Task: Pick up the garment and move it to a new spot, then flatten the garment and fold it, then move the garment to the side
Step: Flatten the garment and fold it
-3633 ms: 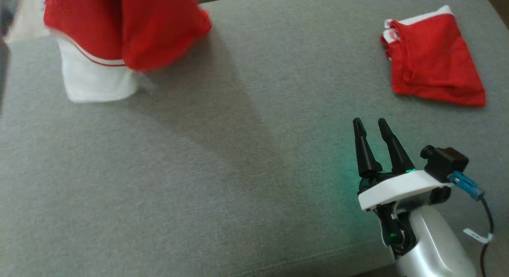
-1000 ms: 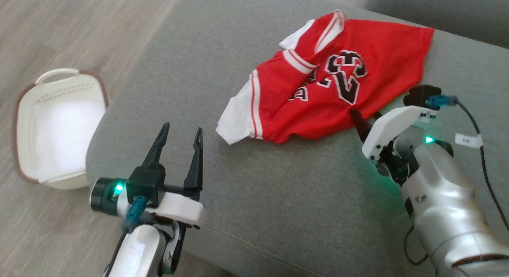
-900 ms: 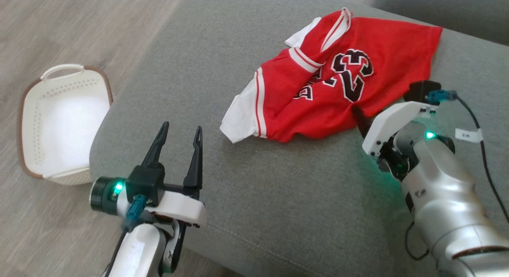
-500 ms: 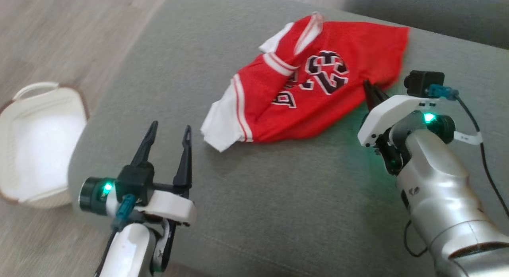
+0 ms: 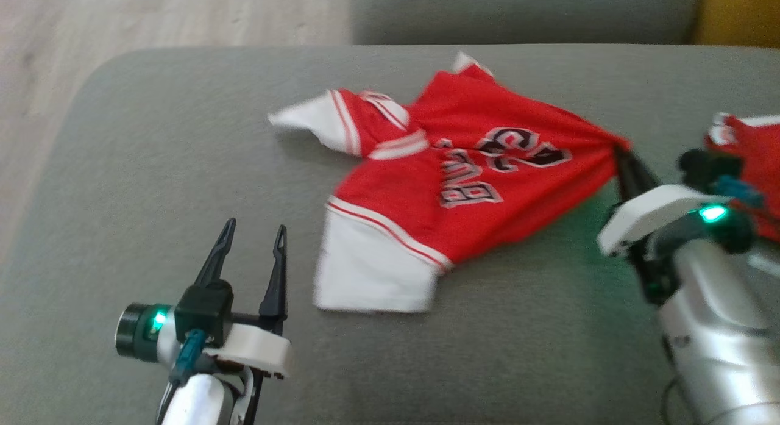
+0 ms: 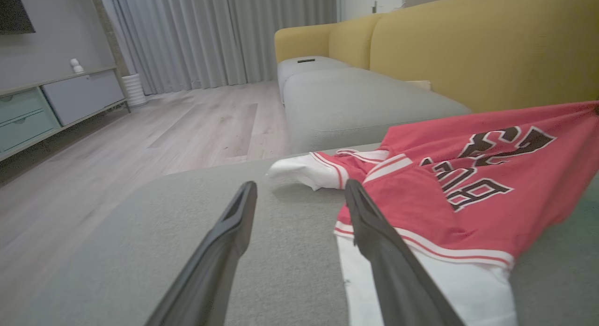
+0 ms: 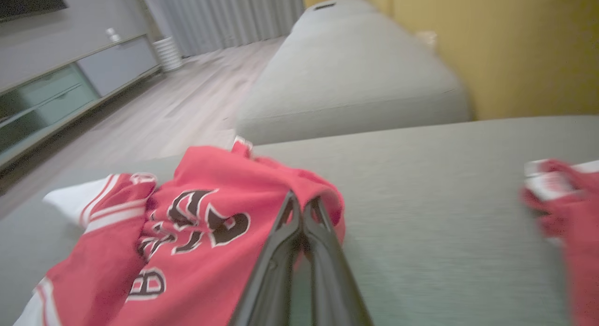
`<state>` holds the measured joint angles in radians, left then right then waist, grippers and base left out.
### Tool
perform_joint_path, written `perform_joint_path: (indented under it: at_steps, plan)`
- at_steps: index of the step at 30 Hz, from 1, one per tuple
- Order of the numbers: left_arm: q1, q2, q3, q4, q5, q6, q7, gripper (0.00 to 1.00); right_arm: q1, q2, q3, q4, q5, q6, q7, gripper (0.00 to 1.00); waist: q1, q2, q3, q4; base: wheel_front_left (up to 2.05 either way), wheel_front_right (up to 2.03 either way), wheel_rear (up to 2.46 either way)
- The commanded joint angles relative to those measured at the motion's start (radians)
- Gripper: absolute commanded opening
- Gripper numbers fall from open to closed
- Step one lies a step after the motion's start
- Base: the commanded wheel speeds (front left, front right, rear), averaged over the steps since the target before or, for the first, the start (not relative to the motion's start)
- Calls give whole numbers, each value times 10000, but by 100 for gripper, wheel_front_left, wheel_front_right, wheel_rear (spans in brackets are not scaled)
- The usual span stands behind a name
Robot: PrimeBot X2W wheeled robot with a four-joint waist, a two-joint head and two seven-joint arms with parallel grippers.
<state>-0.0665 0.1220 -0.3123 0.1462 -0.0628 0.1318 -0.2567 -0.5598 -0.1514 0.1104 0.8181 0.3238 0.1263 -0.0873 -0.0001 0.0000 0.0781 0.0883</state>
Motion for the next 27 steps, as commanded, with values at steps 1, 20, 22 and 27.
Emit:
perform_joint_path:
  at_steps: [1,20,22,27]
  plan:
    - [-290,58,316,-387,78,4,-51,100,-84,-190,-56,-798,-235,44,217,0,1,0,-271,-649,0,0,0]
    - [-620,-160,237,-152,115,-358,-51,100,1426,256,-843,-4276,-2573,44,3842,0,1,0,257,781,0,0,0]
    - [-641,-159,249,-138,119,-396,-51,100,1234,378,-714,-3733,-2650,44,3745,0,1,0,299,906,0,0,0]
    - [-684,-210,215,-109,143,-457,-51,100,640,452,-524,-2142,-2898,44,3364,7,1,0,366,1093,0,0,0]
